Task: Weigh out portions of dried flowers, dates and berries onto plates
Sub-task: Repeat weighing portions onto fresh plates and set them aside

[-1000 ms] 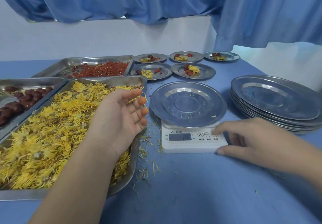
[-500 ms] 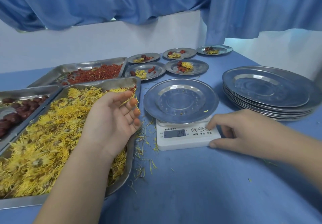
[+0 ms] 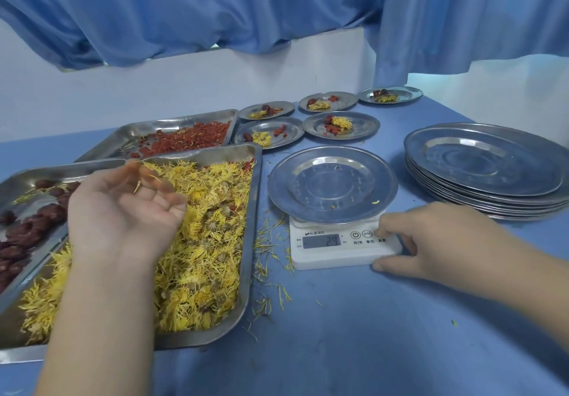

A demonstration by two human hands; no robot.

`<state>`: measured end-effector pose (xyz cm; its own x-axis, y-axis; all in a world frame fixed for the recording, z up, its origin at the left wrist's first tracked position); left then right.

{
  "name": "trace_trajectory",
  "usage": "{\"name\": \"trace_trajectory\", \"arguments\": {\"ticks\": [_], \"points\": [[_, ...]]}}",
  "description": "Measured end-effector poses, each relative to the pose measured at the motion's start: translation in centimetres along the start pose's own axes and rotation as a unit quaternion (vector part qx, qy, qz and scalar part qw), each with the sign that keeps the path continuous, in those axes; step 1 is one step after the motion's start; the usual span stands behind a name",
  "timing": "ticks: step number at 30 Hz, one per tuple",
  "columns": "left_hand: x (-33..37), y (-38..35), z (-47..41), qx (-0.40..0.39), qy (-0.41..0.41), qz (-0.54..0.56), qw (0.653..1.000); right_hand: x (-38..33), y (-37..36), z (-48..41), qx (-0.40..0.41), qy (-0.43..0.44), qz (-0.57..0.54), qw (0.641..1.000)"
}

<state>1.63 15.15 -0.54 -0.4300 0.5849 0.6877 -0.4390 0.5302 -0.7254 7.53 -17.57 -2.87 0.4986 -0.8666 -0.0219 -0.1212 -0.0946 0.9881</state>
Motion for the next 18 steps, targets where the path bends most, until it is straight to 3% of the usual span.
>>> {"name": "trace_trajectory", "arguments": {"ticks": [4,10,12,15,18], "points": [[0.2,0.7,-0.2,0.008,-0.006,-0.041,0.999,0.1,0.5,-0.1,0.032,0.003,-0.041,0.999],[0.4,-0.5,0.0,0.015,-0.098,-0.278,0.955,-0.3,3.7,-0.5,0.193,0.002,-0.194,0.962],[1.0,-1.0,0.3,0.005,-0.163,-0.404,0.900,-0.4,4.3,-1.5,0.205,-0.023,-0.212,0.955],[1.8,-1.4,0.7,-0.025,-0.246,-0.606,0.756,-0.5,4.5,-2.0,0.226,-0.036,-0.234,0.945],[1.4,-0.9,-0.1,-0.052,-0.220,-0.702,0.675,-0.5,3.7,-1.2,0.241,-0.029,-0.215,0.946]]}}
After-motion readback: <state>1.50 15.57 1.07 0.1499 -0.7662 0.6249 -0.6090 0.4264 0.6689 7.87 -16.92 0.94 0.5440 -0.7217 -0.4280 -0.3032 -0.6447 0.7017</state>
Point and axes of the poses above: each hand's wrist, its own z-axis away from the middle knuckle, its own y-axis out of the back of the hand, x = y × z, the point moved 7 cm from there along -z, towards the middle knuckle, and after that the axes turned 6 degrees about -y, right-handed, at the moved point
